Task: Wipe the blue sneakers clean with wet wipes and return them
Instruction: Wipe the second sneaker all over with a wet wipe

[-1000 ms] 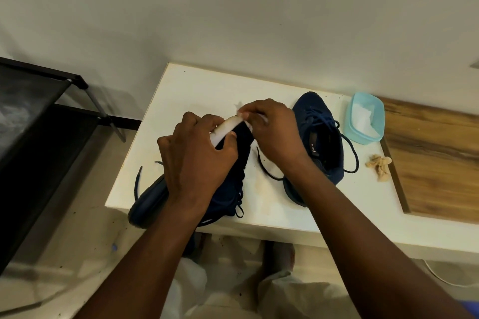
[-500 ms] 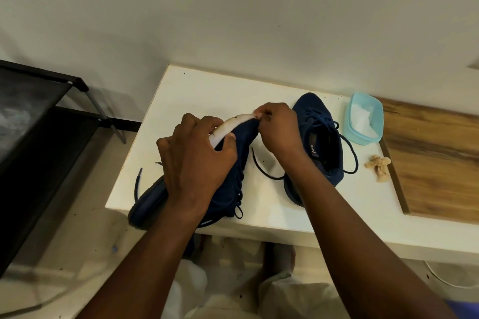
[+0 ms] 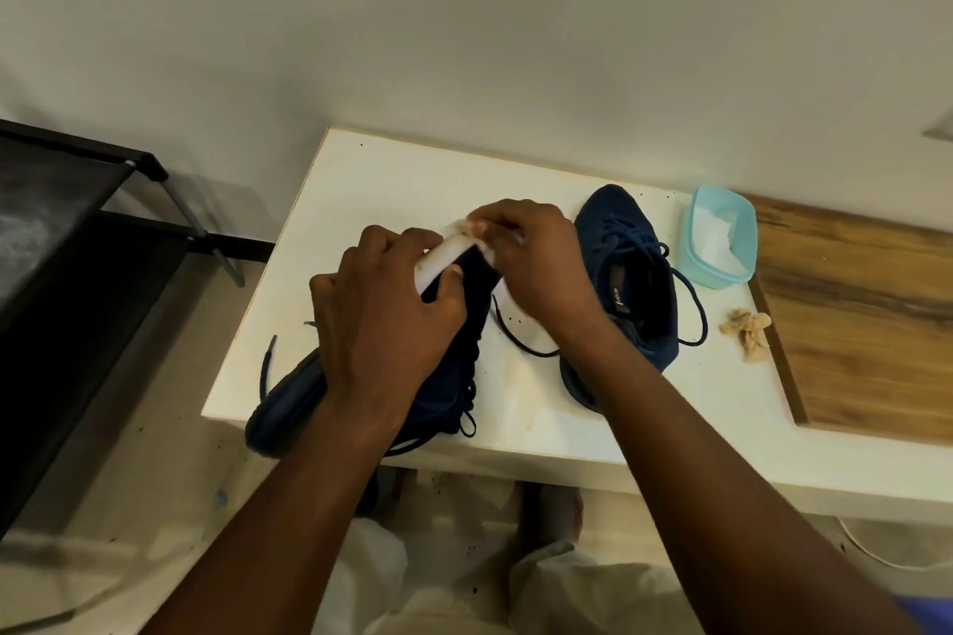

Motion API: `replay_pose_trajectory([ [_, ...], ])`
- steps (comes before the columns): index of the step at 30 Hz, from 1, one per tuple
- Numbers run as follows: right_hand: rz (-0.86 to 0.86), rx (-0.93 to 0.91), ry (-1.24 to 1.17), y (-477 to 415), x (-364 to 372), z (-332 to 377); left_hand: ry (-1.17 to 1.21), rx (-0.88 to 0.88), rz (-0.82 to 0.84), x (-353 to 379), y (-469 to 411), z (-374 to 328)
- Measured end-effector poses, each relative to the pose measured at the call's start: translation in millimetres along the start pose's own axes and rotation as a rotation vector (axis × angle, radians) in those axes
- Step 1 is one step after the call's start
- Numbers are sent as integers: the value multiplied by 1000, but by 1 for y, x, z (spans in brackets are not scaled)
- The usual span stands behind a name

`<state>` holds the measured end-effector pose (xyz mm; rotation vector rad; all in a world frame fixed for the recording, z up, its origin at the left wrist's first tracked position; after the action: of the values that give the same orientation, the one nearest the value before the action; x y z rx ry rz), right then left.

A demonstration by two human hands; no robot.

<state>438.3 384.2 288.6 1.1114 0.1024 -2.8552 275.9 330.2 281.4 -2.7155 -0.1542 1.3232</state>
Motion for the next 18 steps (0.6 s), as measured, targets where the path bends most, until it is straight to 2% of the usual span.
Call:
replay_pose_trajectory([
  [3, -31, 196, 19, -6, -13, -34, -12, 18, 7, 1, 2, -5],
  [4, -23, 206, 25, -5, -12, -35, -17, 15, 5, 2, 2, -4],
  [9, 28, -16, 50, 4, 5, 11, 16, -3, 2, 3, -2, 4],
  [13, -46, 94, 20, -3, -11, -7, 3, 9, 14, 4, 1, -4],
  [14, -45, 72, 44, 0, -10, -1, -8, 13, 9, 3, 2, -4],
  [18, 86, -189, 232, 22, 19, 56, 3, -15, 11, 1, -2, 5],
])
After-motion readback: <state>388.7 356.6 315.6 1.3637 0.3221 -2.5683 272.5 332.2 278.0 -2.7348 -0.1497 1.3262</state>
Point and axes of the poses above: each hand's wrist, its own y-axis away from the middle knuckle, its own x-axis out of the palm, z = x × y, the point moved 8 cm from there along -y, towards the middle knuckle, and after that the axes turned 9 degrees about z, right-handed, at the moved point
